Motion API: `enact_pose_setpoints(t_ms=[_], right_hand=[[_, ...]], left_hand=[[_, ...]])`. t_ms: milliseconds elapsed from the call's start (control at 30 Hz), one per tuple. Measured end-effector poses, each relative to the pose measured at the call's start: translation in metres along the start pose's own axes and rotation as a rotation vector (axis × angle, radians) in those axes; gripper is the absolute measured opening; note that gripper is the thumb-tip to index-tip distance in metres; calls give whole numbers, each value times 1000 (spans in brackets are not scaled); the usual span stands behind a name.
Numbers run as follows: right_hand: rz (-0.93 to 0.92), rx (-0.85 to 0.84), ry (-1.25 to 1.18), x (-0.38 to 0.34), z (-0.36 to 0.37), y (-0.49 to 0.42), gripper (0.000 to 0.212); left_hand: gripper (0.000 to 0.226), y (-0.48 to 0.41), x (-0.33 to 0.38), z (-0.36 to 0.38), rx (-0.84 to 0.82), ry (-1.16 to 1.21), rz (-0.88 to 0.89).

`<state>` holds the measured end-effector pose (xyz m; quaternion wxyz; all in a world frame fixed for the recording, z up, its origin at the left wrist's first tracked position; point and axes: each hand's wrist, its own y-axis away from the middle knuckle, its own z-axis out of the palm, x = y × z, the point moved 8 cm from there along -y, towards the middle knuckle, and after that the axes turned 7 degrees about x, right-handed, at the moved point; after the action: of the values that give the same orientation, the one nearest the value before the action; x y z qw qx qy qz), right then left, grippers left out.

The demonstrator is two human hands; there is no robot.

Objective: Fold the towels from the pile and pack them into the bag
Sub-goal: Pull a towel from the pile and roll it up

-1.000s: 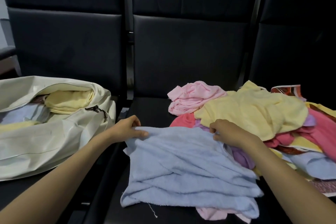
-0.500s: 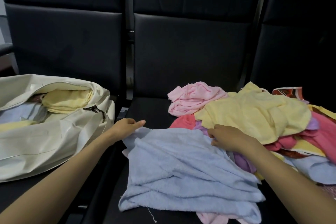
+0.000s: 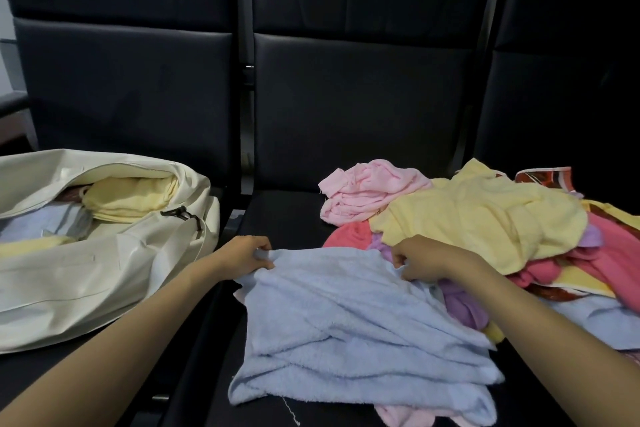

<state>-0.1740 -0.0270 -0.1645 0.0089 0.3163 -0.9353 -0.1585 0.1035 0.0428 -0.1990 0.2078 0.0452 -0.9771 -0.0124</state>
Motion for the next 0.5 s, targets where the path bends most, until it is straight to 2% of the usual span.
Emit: enact_pose_setpoints(t_ms=[100, 200, 333, 500], right_hand=[[-3, 132, -43, 5, -18, 7, 11], [-11, 235, -122, 12, -46, 24, 23], [-27, 225, -112, 20, -63, 48, 28], [8, 178, -142, 27, -62, 81, 31]], left_hand=[[19, 4, -3, -2, -58, -15, -36], [25, 9, -8, -6, -83, -45, -86], [32, 19, 0, -27, 6, -108, -75], [19, 41, 20, -71, 172, 82, -38]])
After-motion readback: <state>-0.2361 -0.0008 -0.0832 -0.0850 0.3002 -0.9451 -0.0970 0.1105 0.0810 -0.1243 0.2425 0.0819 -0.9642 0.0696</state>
